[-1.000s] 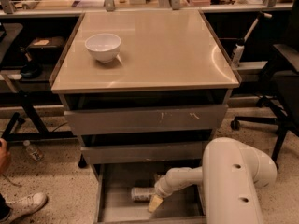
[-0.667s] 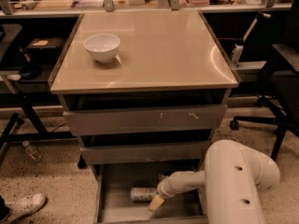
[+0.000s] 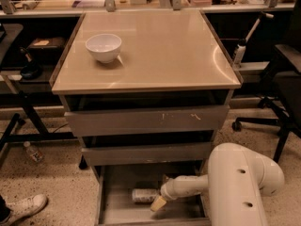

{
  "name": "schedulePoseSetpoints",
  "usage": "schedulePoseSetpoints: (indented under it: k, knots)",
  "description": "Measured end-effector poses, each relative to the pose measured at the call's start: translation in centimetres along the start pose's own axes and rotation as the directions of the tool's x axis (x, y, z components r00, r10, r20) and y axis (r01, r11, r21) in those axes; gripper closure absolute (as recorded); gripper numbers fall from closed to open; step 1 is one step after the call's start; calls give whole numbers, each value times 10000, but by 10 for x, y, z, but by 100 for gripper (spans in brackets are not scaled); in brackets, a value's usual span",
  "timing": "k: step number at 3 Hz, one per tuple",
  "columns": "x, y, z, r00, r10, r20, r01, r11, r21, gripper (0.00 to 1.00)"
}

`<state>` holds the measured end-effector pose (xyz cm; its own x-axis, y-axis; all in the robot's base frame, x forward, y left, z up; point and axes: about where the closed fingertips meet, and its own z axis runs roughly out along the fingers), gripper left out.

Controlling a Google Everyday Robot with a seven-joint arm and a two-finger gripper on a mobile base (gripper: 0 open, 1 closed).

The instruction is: Pick blue plastic bottle from bottom drawer and place on counter

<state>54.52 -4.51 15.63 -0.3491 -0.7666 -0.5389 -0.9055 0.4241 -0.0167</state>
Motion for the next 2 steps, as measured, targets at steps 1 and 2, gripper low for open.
schedulePoseSetpoints:
  k: [1, 2]
  knots:
    - [4, -4, 0, 9997, 238, 86, -240, 9995, 213, 0]
    - [4, -3, 0, 9997, 235, 85, -236, 9995, 210, 0]
